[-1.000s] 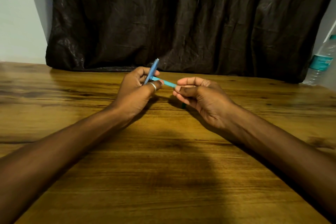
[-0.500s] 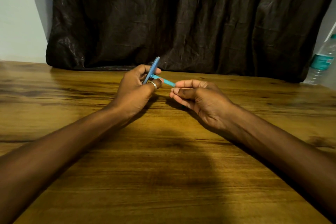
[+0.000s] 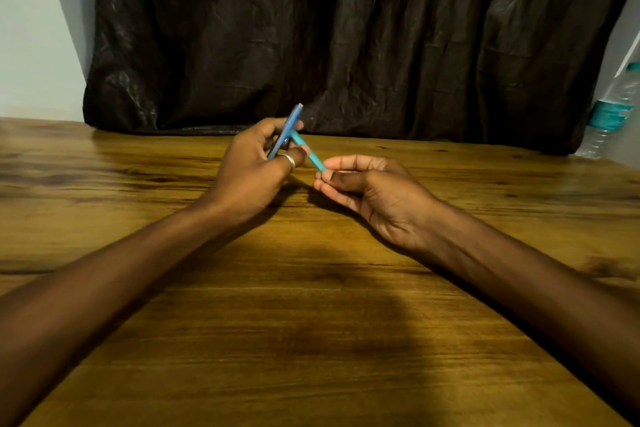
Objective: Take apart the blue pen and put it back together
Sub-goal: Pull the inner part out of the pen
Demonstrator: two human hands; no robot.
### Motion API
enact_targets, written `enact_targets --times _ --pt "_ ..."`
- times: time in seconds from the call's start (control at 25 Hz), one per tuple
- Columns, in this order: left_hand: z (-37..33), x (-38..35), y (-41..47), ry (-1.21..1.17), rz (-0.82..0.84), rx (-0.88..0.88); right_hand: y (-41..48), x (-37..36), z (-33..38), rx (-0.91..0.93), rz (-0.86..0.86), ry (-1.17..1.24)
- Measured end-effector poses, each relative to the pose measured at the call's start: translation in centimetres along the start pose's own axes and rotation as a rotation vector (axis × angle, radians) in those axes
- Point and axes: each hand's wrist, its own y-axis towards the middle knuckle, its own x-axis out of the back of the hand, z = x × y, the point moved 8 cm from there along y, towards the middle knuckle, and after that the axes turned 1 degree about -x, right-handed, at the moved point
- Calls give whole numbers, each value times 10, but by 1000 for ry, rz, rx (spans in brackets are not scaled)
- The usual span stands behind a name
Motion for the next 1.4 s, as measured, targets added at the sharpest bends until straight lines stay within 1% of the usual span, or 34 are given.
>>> enact_targets --times 0.16,0.32,0.44,0.64,0.84,0.96,1.08,1.28,1.4 --pt "2 2 1 -33 -36 34 0 0 1 5 1 -6" --pt "2 2 0 -32 -31 45 1 0 1 3 -13 -17" --pt "3 1 -2 -56 -15 85 1 3 3 14 -40 -44" --pt "11 -5 -3 -86 79 160 0 9 14 88 -112 -223" --pt "17 -12 -7 -61 149 186 1 16 23 168 -155 -299" --pt "12 -17 -10 61 225 130 3 20 29 209 -181 -337" --pt "10 -20 -12 129 266 116 4 25 29 200 -198 -363" --pt "17 -15 -10 98 225 164 10 37 33 194 -268 -365" --pt "20 -11 -6 127 200 148 11 49 42 209 -309 -364"
